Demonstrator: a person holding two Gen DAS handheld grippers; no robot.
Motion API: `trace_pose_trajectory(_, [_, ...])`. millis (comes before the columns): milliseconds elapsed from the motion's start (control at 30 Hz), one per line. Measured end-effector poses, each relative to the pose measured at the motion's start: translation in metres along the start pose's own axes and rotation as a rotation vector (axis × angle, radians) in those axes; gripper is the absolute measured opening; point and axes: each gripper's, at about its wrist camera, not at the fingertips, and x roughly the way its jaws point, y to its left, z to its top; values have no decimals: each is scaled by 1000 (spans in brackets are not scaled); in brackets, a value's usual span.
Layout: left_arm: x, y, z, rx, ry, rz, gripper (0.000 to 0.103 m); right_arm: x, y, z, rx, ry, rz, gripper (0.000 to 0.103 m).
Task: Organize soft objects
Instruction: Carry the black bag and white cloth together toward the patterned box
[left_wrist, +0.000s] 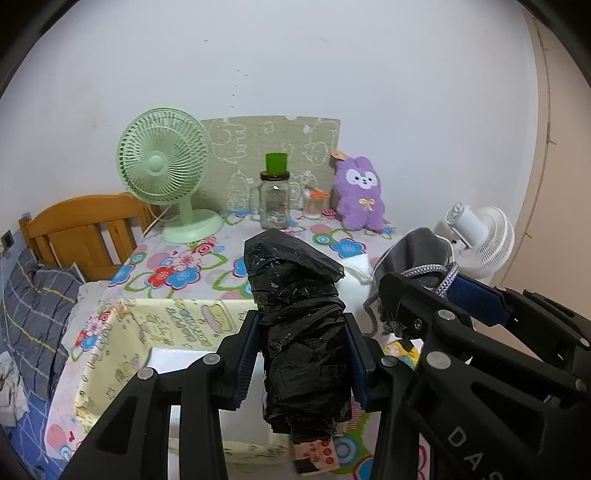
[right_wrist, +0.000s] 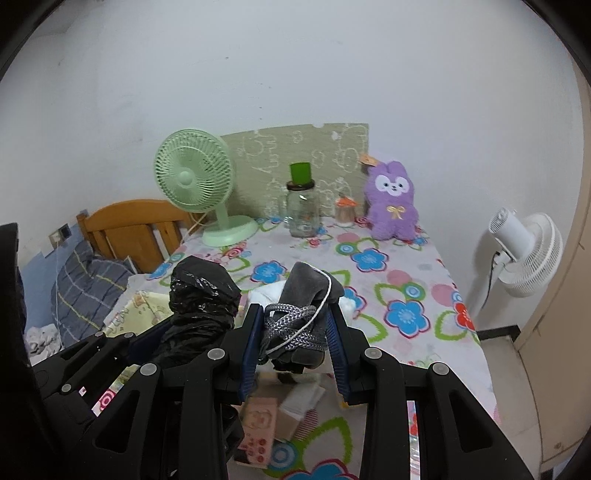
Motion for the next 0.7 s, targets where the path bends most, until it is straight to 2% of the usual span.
trace_pose_trajectory(700, [-17, 66, 11, -2, -22, 64, 44, 14, 64, 21, -45, -4, 71, 38])
